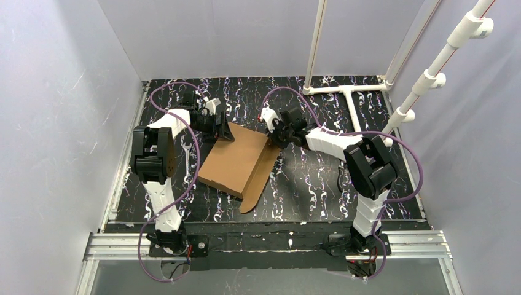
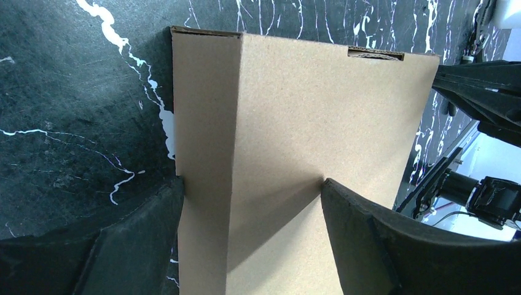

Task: Fold the paper box
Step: Close the paper box at the center of the board.

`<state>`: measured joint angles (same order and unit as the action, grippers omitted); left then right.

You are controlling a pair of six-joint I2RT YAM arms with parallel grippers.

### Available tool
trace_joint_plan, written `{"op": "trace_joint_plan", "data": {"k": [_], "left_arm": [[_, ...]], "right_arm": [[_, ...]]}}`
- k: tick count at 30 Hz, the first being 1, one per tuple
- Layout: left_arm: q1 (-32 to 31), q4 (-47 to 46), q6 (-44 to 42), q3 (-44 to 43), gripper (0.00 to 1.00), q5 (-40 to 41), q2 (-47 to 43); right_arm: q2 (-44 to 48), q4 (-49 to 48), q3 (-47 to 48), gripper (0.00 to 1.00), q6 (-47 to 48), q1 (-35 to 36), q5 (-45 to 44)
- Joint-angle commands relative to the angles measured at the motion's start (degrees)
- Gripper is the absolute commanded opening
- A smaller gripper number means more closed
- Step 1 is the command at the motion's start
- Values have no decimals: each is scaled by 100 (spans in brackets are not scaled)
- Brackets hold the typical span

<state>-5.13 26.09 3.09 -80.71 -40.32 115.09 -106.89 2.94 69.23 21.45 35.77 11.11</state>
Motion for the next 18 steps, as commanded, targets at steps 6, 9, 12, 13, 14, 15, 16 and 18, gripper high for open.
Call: {"op": "trace_joint_plan", "data": {"k": [6,9,12,13,14,15,16,18], "left_arm": [[-54,-84,676,-167,86,602,-463],[91,-383,1101,-4,92,972,-924],[261,-500,1333,169,98,1461,-1473],[332,-560,1391,274,98,1536,-1684],[452,-622,1507,424,98,1559,-1891],[590,-707,1644,589,98,1506,-2136],[785,-901,1835,848,98,1375,-2490],[1111,-1217,2404,1530,98,954,-2972]], "right_arm": [[245,53,-22,39,-74,-176,14],[519,238,-90,55,64,-353,235],[821,547,-81,66,273,-497,492],[927,733,-54,69,408,-539,683],[1018,915,-8,72,557,-570,814],[1156,1104,15,74,698,-600,927],[1259,1368,46,77,884,-638,1137],[1489,1844,24,83,1412,-696,1622]]}}
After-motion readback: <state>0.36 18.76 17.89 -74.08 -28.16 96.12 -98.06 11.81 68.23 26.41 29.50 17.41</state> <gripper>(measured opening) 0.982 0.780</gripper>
